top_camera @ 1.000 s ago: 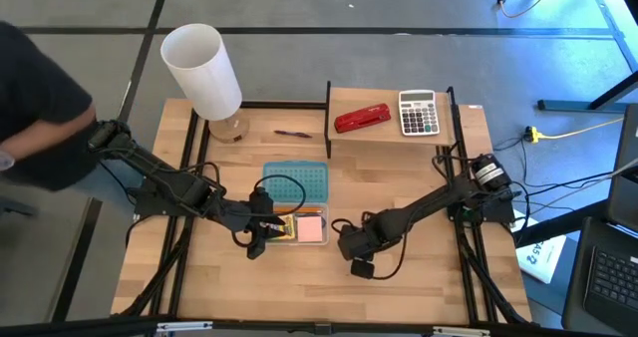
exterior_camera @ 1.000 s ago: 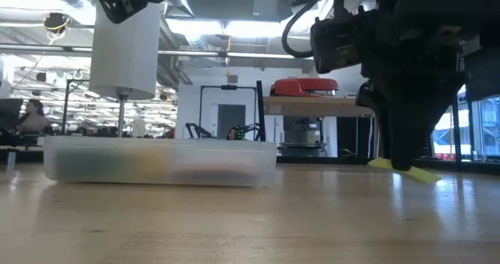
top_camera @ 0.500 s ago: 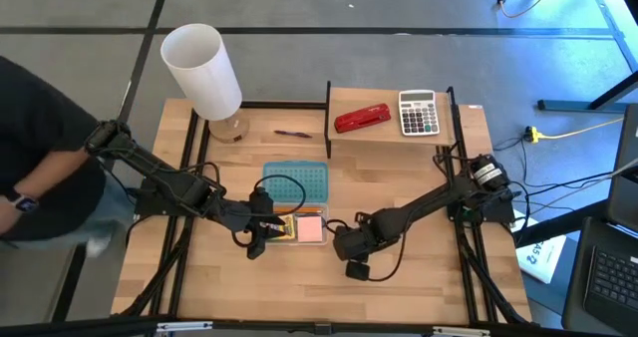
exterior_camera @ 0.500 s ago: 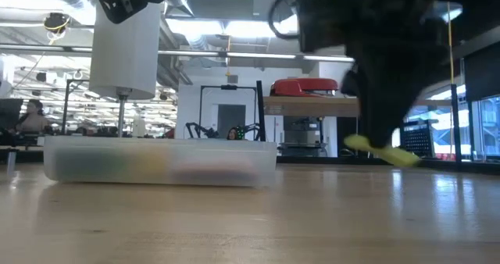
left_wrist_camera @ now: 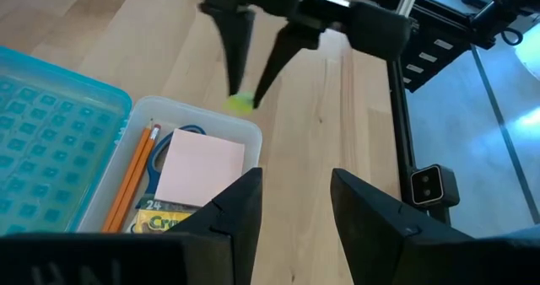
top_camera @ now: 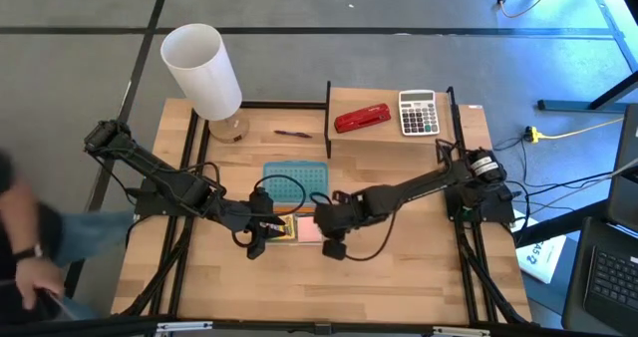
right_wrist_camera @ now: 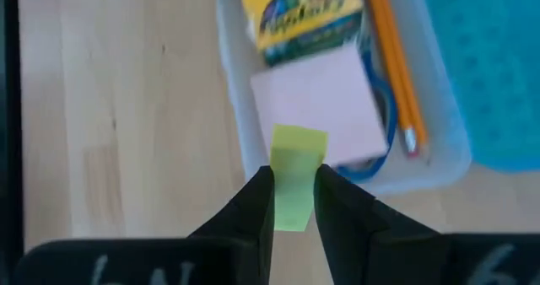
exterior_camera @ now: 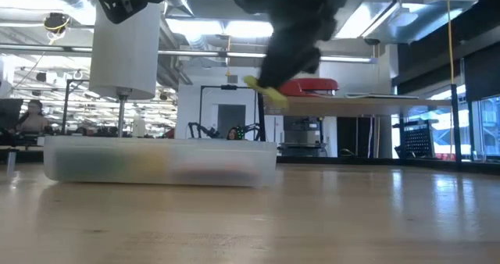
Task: Pack school essentials
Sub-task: Put the yellow eraser into the blue supply box
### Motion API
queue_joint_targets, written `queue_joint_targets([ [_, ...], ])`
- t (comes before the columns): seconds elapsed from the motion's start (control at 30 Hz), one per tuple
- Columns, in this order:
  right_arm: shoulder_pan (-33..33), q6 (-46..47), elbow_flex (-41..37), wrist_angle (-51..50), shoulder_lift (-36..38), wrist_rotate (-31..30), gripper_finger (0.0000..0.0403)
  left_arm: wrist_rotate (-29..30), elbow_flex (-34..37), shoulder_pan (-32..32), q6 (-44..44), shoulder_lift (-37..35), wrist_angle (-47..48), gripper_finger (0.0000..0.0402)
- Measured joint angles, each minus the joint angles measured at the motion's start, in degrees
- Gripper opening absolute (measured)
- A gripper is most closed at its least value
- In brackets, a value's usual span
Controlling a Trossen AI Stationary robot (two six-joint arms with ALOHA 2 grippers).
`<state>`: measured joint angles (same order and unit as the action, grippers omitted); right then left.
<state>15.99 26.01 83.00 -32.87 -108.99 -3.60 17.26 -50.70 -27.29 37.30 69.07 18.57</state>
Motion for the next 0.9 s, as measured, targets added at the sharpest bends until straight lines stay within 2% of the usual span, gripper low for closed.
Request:
queue_joint_targets([
  [0.2,-0.9,-3.0,0.0,5.2,-2.7,0.0,0.0079,0.0,0.0,0.0,0.0,0.0,0.0,0.0135],
  [0.43,-1.1,-6.9,0.0,5.1,-5.2,0.2,0.0079,0.0,0.0,0.0,0.0,0.0,0.3,0.0135],
  [0.9,-1.6,-7.3,-0.1,6.1,-6.8,0.2,0.0079,0.0,0.0,0.0,0.0,0.0,0.3,0.0135],
])
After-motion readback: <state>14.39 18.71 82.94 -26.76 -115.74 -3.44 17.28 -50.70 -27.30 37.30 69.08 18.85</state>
